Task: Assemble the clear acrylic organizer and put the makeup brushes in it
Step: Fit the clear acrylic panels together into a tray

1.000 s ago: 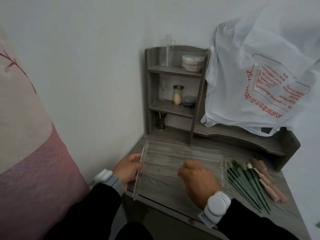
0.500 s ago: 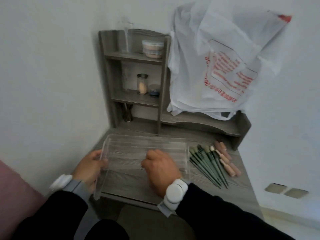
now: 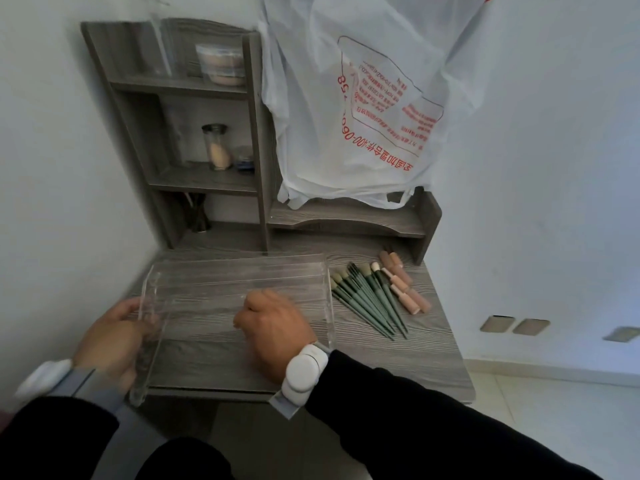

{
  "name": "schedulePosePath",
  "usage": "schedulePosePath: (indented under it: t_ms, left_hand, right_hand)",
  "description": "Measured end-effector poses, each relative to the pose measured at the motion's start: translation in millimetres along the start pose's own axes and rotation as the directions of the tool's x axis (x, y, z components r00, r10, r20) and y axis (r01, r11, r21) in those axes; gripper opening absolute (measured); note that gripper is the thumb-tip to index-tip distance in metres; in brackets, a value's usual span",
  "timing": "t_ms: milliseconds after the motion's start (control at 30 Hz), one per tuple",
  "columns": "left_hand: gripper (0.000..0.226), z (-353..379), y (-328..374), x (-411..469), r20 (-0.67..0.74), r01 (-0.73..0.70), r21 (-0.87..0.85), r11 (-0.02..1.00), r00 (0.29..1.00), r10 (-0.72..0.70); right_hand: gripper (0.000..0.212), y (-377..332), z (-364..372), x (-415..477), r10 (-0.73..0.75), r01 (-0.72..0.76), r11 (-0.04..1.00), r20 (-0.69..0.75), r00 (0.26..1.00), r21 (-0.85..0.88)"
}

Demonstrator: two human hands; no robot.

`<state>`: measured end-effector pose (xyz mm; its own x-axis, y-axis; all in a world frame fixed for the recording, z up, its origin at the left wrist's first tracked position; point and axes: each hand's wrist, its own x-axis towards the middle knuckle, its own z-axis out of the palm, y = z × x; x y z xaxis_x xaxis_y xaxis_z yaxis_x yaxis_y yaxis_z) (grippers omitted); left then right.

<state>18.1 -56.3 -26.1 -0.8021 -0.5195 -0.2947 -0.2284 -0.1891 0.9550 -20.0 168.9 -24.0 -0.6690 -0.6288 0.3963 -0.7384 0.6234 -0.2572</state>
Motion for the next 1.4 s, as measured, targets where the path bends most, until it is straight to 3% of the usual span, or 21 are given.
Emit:
schedulePosePath:
  t_ms: [467,667,800,933,1133,1233,1300,1400]
  left_hand:
    - [0.044,0,5,-6,-0.044,0.042,-0.013,0.999,0.998,-0.042]
    - [0.039,1,2,-6,-0.053,0.042,-0.01,0.999,0.998,-0.042]
    - [0.047,7,7,-15,-0.025,0.046,-0.012,0.999,0.999,-0.047]
    - [0.048,7,8,-15,0.024,0.036,0.023,0.999,0.999,-0.036]
    - [0.032,2,20,-16,0.048,-0.013,-0.009,1.0,0.999,0.013]
    - [0.029,-10,36,1,-0.068,-0.127,-0.009,0.992,0.99,0.126]
    - [0.025,-5,51,3,-0.066,-0.2,0.041,0.979,0.977,0.202]
    - [0.026,0,69,10,-0.052,-0.267,0.116,0.957,0.96,0.274]
  right_hand:
    - [0.018,1,10,-7,0.018,-0.015,0.999,-0.081,0.997,0.041]
    - [0.016,9,13,-8,0.025,-0.021,0.997,-0.057,0.998,0.08]
    - [0.012,11,14,-8,0.045,-0.043,0.991,-0.011,0.999,0.126]
    - [0.026,11,-6,-5,0.038,-0.047,0.988,0.063,0.997,0.145]
    - [0.025,26,-73,58,0.11,-0.098,0.989,-0.11,0.988,0.109]
    - [0.021,40,-87,120,0.144,-0.144,0.986,0.007,0.99,0.078]
    - [0.022,50,-86,148,0.171,-0.163,0.985,0.197,0.965,-0.055]
    - [0.025,55,-63,191,0.187,-0.067,0.967,0.505,0.842,-0.246]
